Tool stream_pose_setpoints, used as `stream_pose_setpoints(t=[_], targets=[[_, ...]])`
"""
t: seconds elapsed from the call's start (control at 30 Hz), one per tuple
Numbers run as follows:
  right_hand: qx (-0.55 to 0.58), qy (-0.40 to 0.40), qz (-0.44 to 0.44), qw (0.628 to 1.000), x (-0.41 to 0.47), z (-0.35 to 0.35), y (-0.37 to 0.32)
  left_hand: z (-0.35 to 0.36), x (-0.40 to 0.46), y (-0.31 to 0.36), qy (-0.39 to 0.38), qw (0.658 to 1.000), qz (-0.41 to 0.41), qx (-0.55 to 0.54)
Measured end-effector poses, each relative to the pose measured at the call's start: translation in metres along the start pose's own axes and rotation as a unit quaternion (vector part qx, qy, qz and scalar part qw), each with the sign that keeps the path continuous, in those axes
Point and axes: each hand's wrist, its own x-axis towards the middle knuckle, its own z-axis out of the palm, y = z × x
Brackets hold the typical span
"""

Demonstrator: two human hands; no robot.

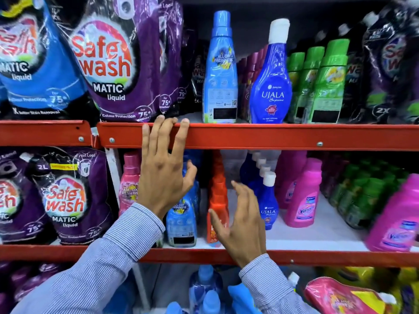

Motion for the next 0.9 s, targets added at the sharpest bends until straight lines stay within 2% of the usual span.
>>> stream_pose_setpoints(t=[0.13, 0.33, 0.57, 0.77, 0.9], targets=[[-0.075, 0.103, -0.109, 0.986, 0.032, -0.044, -0.021, -0.001, 0.0, 0.004, -0.004, 1.0, -0.007, 0.008], [-0.197, 0.115, -0.1, 0.969, 0.084, -0.086, -0.024, -0.006, 0.004, 0.018, -0.013, 1.0, -0.015, 0.01], [-0.144, 0.132, -0.033, 0.98, 0.149, -0.101, -0.035, 0.001, 0.02, 0.053, -0.037, 0.997, 0.066, 0.0], [-0.085, 0.085, 0.018, 0.993, 0.181, -0.104, -0.038, 0.011, 0.023, 0.068, -0.049, 0.997, 0.063, 0.003], [-0.059, 0.106, 0.002, 0.993, 0.185, -0.106, -0.034, 0.016, 0.024, 0.068, -0.044, 0.997, 0.06, 0.012]])
